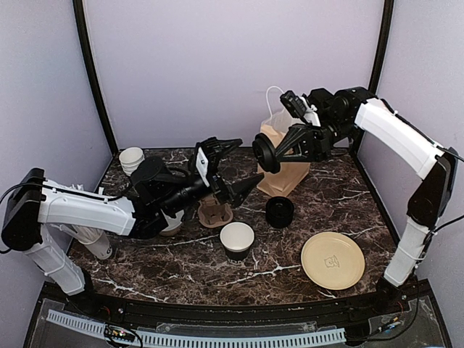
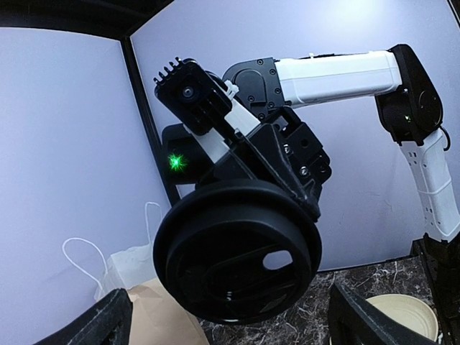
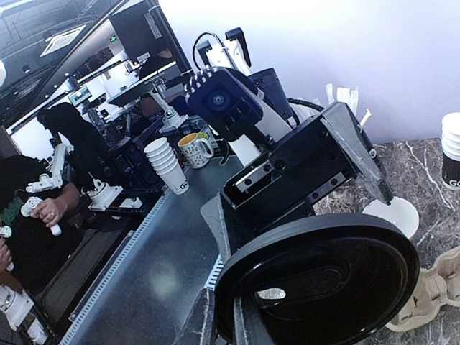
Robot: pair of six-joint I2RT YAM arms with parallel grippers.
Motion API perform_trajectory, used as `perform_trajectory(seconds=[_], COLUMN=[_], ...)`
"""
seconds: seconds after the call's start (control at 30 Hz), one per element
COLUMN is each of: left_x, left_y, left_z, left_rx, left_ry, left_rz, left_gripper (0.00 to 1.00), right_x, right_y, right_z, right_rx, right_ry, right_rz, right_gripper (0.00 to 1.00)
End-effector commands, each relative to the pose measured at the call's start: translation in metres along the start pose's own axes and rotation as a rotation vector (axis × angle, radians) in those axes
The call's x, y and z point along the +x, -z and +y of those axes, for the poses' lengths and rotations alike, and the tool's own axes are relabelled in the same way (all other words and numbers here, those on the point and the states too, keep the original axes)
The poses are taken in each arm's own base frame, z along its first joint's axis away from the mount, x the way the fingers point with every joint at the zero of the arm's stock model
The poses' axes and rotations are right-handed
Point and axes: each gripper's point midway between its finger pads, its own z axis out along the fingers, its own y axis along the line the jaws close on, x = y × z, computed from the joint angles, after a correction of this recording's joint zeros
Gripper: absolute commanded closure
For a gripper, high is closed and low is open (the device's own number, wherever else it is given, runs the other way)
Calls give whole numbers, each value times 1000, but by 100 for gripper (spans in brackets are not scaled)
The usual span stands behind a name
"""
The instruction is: Pack the takeout coffee
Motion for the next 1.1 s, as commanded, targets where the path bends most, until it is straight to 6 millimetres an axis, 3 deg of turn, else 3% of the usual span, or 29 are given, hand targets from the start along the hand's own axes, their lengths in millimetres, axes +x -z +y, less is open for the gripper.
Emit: perform_trajectory(seconds=[0.0, 0.2, 0.73, 1.07], left_x=[-18, -15, -19, -19], left_y=[-8, -12, -25, -24], left_z=[7, -1, 1, 5], left_rx=[-29, 14, 14, -6], left_ry=[-2, 7, 31, 34], left_rz=[-70, -77, -107, -89], left_gripper=[5, 8, 16, 30], right_x=[-9, -9, -10, -4], right_y=[0, -1, -3, -5], right_z=[16, 14, 10, 3], right_rx=[-20, -18, -22, -7], right_ry=[37, 34, 26, 8], right_rz=[-23, -20, -18, 3], right_gripper=[92, 92, 92, 87])
